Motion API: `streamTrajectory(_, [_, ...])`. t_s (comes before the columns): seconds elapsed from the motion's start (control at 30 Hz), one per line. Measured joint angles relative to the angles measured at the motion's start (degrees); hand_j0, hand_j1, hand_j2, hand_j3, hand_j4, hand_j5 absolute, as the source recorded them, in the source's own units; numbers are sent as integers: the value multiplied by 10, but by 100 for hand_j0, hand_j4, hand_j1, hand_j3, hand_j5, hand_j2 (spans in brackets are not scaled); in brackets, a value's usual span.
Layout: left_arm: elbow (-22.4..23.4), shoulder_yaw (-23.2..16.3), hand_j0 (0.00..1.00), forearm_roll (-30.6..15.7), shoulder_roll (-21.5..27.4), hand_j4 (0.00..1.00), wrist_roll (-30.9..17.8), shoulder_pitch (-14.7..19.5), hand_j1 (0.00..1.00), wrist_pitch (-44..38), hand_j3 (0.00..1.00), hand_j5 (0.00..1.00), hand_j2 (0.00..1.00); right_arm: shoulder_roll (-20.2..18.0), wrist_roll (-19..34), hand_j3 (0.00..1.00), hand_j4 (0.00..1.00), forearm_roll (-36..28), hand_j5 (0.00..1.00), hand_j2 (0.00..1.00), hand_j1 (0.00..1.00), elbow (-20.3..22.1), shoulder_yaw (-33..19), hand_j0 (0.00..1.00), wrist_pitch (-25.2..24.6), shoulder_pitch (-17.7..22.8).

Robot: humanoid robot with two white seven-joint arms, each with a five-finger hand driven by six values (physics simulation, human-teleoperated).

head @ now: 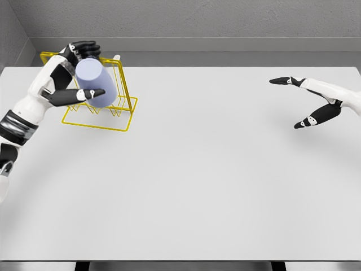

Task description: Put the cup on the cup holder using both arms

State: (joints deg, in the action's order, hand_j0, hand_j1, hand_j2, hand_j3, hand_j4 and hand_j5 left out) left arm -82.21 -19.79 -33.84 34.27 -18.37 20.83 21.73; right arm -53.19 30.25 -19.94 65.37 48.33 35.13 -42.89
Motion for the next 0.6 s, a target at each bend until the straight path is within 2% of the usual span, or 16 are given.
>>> streamTrajectory(0.23, [-2,0,100,0,0,100,-1,-2,100,2,100,100,100,1,0,100,100,0,100,100,100,1,0,100,0,0])
streamTrajectory(0.4, [-29,4,100,-6,13,100,-24,-19,100,40,100,100,100,2,0,100,100,0,100,100,100,1,0,100,0,0])
streamTrajectory(0.6, [-53,6,100,-10,81,100,-39,-93,100,111,100,100,100,1,0,100,100,0,100,100,100,0,0,100,0,0])
